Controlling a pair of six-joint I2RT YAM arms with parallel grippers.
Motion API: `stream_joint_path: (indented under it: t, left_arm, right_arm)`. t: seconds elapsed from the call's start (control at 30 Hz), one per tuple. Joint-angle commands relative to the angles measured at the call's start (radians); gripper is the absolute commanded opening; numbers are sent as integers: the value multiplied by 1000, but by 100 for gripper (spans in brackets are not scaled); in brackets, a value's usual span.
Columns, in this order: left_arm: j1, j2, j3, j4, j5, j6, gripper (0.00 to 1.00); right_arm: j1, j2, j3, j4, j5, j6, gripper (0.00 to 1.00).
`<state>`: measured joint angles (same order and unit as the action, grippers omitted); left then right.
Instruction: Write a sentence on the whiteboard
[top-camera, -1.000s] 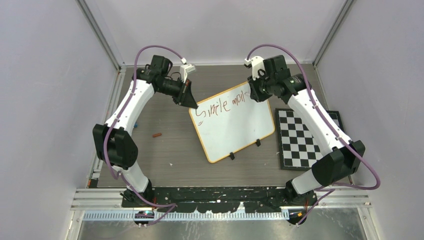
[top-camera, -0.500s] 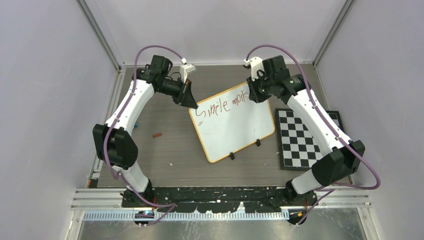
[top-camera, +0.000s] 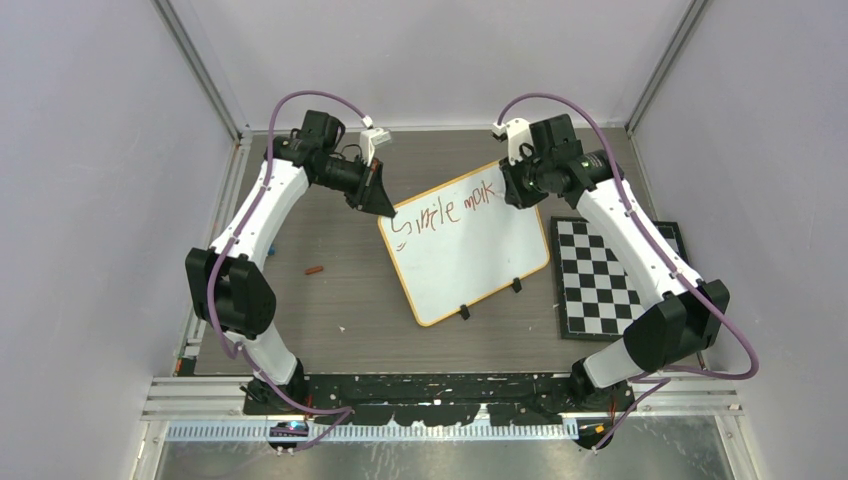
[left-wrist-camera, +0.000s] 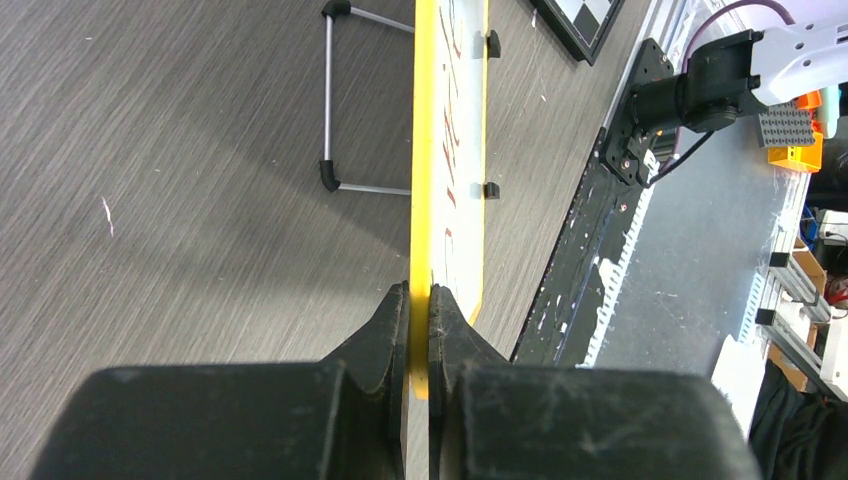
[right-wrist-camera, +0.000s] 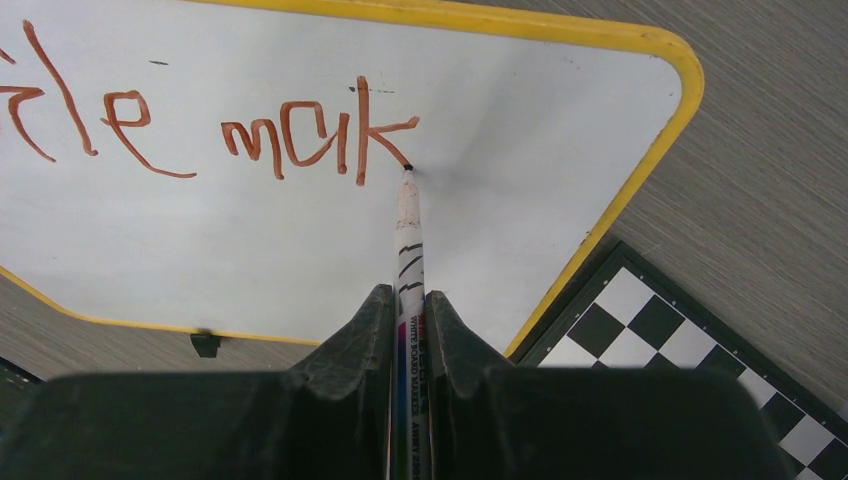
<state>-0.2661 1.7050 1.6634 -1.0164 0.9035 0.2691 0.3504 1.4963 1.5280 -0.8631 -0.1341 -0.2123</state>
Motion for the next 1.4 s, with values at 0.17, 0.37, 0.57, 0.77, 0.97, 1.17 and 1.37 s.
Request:
stream_joint_path:
  t: [0.17, 0.37, 0.57, 0.77, 0.97, 1.17, 1.37]
  left_arm:
    - [-9, 0, 7, -1, -17, 28, 0]
    - [-9, -4, 4, 1, -18, 30, 0]
    - [-9, -5, 2, 0, -19, 33, 0]
    - [-9, -1, 7, 0, -18, 30, 0]
    - [-9, -4, 2, 1, -18, 32, 0]
    - [-9, -9, -1, 1, -23, 34, 0]
    - [-9, -13, -11, 8, -19, 31, 0]
  right_arm:
    - [-7, -38, 22, 24, 20, -16, 0]
    - [-7, -18, 35, 37, 32, -19, 0]
    - [-28, -2, 52, 44, 61, -29, 0]
    - [-38, 9, 92, 49, 55, -29, 0]
    - [-34, 38, 127, 24, 1, -6, 0]
    - [-4, 24, 102, 11, -14, -4, 0]
    - [3, -9, 33, 9, -11, -13, 0]
